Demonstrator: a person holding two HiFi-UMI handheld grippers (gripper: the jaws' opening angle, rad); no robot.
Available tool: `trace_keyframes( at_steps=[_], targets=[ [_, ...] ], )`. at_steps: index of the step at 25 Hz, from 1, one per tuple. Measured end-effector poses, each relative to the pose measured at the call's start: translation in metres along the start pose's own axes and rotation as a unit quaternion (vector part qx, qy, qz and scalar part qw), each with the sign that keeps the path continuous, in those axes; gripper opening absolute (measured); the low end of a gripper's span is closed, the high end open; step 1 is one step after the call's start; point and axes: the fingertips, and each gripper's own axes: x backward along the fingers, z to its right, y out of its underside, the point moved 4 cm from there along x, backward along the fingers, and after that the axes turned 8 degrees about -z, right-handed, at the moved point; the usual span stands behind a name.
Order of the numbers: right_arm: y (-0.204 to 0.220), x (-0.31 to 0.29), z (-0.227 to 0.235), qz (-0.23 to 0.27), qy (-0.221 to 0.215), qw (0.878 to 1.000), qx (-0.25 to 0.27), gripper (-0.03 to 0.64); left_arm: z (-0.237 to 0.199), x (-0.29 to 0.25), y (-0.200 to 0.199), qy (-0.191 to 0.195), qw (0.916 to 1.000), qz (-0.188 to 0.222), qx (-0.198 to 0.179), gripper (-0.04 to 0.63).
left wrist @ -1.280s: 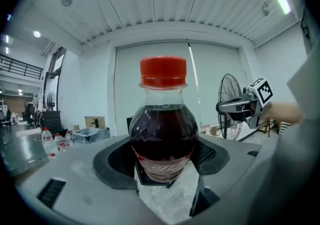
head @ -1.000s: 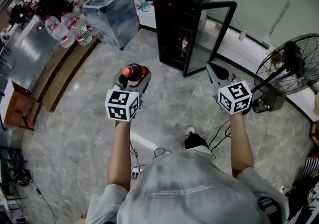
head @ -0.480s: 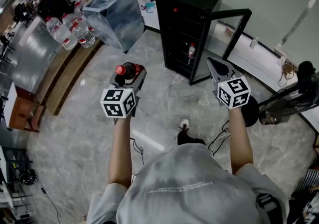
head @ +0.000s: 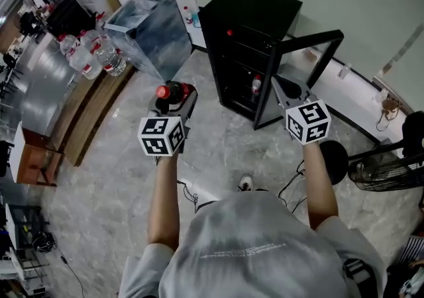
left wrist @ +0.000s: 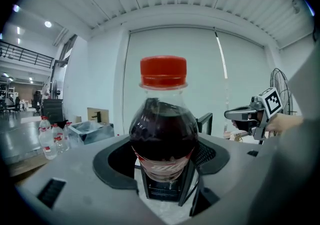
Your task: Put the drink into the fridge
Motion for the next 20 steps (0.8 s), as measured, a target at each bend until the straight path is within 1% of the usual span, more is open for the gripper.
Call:
trace_keyframes(
  at_steps=[5, 10, 15, 20],
  targets=[
    [0.008, -0.022, 0.027, -0.010, 0.007, 1.000, -0.017, 0.000, 0.005, -0.041, -0.005, 0.017, 0.9998, -0.011, -0.007, 0.304],
    [0.011, -0.036, 0.039, -0.019, 0.025, 0.999, -0.034, 0.000, 0.002, -0.068, -0.006, 0.042, 0.9987, -0.014, -0.026, 0.304],
    [0.017, -0.056, 0.046, -0.023, 0.063, 0.996, -0.062, 0.000, -0.008, -0.112, -0.002, 0.088, 0.9949, -0.028, -0.040, 0.304],
    [0.018, -0.081, 0.047, -0.039, 0.121, 0.989, -0.079, 0.000, -0.028, -0.165, -0.008, 0.148, 0.9855, -0.032, -0.076, 0.304]
  ],
)
